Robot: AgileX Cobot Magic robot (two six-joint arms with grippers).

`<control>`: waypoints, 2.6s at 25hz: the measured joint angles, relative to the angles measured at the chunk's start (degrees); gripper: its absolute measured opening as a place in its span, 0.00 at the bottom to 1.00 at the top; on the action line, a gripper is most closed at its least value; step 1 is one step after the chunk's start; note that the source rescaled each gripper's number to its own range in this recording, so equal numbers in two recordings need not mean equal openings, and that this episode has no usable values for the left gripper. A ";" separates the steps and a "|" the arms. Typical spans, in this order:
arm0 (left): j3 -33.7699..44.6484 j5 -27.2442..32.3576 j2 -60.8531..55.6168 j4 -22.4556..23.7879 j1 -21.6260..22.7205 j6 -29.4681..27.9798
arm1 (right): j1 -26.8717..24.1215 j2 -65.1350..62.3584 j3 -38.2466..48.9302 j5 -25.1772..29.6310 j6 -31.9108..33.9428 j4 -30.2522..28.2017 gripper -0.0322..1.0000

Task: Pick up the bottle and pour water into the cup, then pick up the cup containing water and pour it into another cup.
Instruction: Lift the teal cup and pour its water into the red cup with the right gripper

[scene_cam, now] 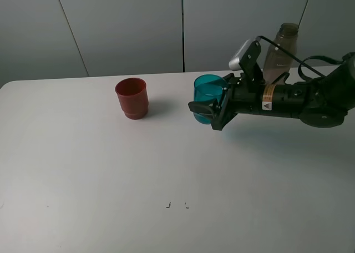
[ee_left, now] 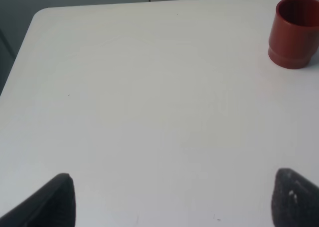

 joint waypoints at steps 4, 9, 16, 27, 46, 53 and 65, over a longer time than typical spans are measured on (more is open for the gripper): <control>0.00 0.00 0.00 0.00 0.00 0.00 | 2.63 -2.66 -2.57 9.66 7.74 1.37 0.08; 0.00 0.00 0.00 0.00 0.00 0.00 | 6.91 -2.97 -8.26 16.37 10.10 4.12 0.08; 0.00 0.00 0.00 0.00 0.00 0.00 | 11.12 -3.11 -19.09 25.27 15.49 7.53 0.08; 0.00 0.00 0.00 0.00 0.00 0.00 | 13.41 1.75 -33.03 38.45 24.72 6.89 0.08; 0.00 0.00 0.00 0.00 0.00 0.00 | 17.61 16.63 -52.39 42.74 26.26 5.41 0.08; 0.00 0.00 0.00 0.00 0.00 0.00 | 19.56 20.05 -56.19 45.25 23.12 3.84 0.08; 0.00 0.00 0.00 0.00 0.00 0.00 | 20.47 20.49 -57.06 47.87 11.32 3.70 0.08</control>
